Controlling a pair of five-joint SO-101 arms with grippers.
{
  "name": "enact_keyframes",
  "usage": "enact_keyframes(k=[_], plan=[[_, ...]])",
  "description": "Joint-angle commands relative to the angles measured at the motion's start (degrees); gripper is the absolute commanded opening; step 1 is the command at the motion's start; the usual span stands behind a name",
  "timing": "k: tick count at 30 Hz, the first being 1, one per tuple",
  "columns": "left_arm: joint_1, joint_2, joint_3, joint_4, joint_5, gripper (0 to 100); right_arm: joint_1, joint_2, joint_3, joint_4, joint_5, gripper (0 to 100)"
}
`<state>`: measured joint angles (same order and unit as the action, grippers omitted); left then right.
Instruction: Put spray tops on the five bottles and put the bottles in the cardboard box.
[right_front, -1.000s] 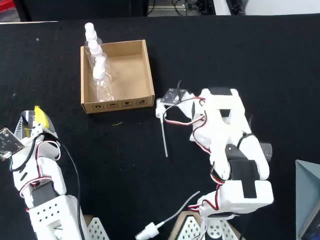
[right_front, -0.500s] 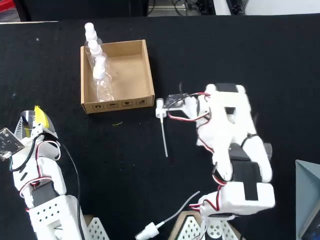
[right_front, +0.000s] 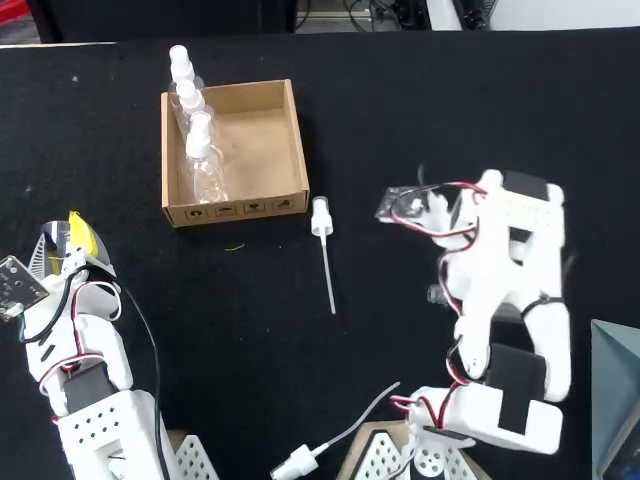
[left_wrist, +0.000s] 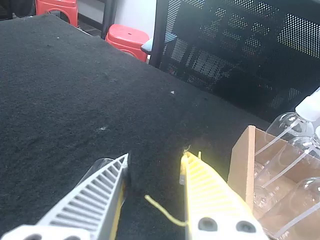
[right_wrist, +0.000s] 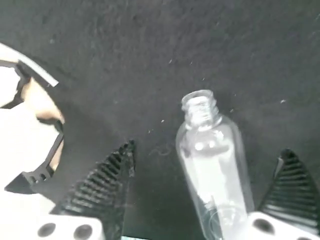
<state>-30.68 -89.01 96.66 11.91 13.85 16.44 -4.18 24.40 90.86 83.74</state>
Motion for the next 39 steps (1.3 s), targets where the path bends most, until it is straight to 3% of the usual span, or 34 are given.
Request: enact_keyframes(k=[1,9,20,33,39], plan=[[0.75,-0.44,1.27,-1.14,-0.18,15,2.55,-3.74,-3.3,2.37,2.81,37.1],[0.75,-0.35,1.27,-1.14,-0.18,15,5.8,-3.74,0.13,1.58,9.76,37.1],[0.75,-0.35,1.27,-1.14,-0.18,15,8.18,-3.21,9.1,-17.14,10.29,37.1],[0.75,-0.35,1.27,-1.14,-0.18,15,9.85,-3.12,11.3,-20.04,14.24,36.9],[0.75,-0.35,1.27,-1.14,-0.18,15,10.37,-3.12,14.99,-25.76,14.07,23.8]])
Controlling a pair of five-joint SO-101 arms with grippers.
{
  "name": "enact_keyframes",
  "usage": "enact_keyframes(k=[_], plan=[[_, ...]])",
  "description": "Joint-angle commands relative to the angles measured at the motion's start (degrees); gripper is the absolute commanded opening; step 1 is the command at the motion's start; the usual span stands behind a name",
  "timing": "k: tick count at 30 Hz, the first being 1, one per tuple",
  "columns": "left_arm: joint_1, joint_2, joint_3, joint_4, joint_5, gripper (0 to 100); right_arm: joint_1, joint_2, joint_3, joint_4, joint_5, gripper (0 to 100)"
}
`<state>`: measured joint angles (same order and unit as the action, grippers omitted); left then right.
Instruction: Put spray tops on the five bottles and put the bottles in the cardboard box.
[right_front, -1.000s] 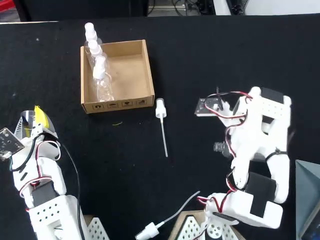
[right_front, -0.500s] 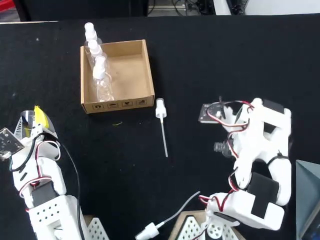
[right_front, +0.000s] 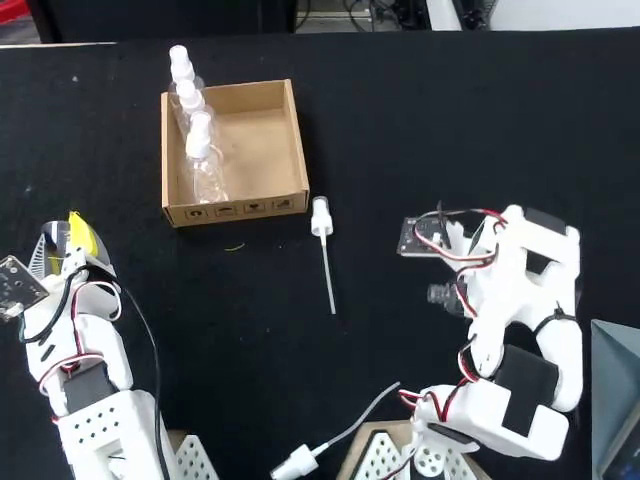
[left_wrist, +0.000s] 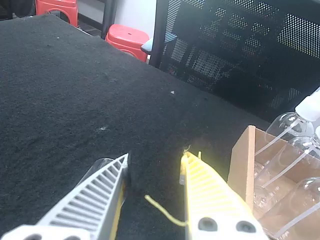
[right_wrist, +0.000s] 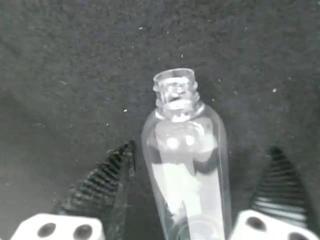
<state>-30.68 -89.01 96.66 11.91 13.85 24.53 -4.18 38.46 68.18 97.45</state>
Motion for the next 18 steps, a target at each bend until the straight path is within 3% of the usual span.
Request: enact_keyframes(k=[1,8,18], plan=[[0.75,-0.35,1.27,-1.14,-0.18,15,2.2,-3.21,1.71,-3.96,0.26,22.4],[0.75,-0.35,1.27,-1.14,-0.18,15,2.11,-3.74,1.63,-3.16,-1.32,21.5],[0.75,-0.35,1.27,-1.14,-0.18,15,-0.7,-3.74,-8.57,10.02,-8.62,12.0]])
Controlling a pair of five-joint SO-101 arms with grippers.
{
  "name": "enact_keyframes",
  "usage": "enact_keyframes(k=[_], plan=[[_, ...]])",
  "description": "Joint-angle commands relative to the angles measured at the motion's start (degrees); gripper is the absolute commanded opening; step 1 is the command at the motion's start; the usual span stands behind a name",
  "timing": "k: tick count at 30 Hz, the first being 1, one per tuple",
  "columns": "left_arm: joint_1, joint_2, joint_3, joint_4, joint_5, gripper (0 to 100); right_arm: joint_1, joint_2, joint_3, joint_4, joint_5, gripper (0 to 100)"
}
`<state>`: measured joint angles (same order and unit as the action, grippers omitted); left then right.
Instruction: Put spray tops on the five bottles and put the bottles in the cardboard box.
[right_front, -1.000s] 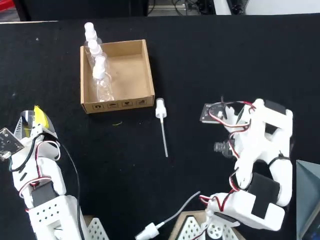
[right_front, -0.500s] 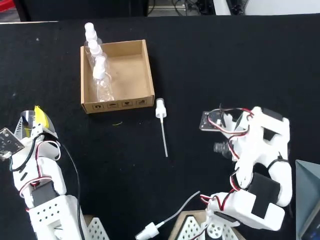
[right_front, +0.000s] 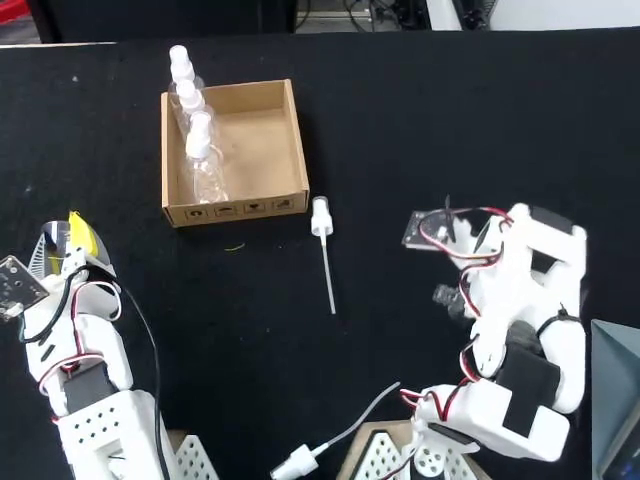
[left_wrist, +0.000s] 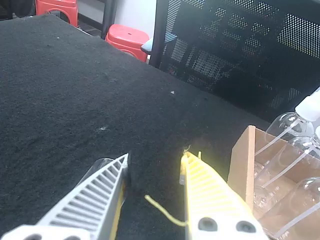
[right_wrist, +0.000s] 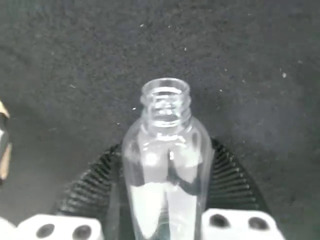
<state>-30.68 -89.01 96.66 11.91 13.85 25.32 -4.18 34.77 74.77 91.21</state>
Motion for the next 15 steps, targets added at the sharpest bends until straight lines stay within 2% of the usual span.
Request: enact_keyframes(k=[1,15], plan=[[0.75,-0.35,1.27,-1.14,-0.18,15,-2.02,-3.74,-5.41,4.13,-3.16,11.9],[0.75,-0.35,1.27,-1.14,-0.18,15,-11.69,-3.82,-15.6,16.53,-18.73,11.8]])
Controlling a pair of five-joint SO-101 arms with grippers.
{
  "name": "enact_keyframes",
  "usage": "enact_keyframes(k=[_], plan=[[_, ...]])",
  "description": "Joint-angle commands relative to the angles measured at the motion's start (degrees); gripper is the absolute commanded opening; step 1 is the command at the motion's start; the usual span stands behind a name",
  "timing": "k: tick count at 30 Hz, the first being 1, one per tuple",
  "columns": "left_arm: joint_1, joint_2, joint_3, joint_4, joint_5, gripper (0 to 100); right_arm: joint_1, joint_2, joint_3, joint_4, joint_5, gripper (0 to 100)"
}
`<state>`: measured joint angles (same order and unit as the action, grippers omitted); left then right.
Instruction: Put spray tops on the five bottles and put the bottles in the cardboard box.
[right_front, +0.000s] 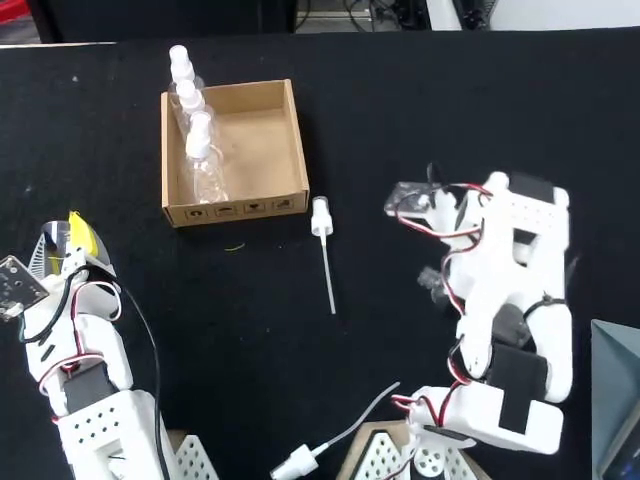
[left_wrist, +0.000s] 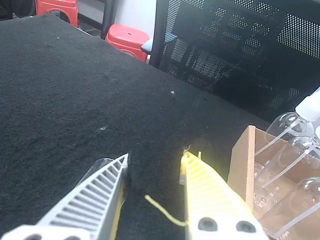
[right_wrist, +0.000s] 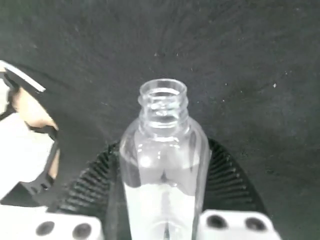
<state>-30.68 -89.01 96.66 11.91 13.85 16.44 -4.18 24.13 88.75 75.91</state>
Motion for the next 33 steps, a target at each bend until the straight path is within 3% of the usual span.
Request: enact_keyframes(k=[1,17,22,33], plan=[[0.75,-0.35,1.27,-1.14,-0.18,15,-3.52,-3.82,-5.58,3.16,-4.92,11.7],[0.66,-0.35,1.27,-1.14,-0.18,15,-13.36,-18.42,-6.55,4.22,-26.55,11.7],[0.66,-0.35,1.27,-1.14,-0.18,15,-14.07,-18.77,-6.64,1.49,-31.56,11.7],[0.66,-0.35,1.27,-1.14,-0.18,15,-23.65,-18.86,-6.55,-7.91,-45.98,11.7]])
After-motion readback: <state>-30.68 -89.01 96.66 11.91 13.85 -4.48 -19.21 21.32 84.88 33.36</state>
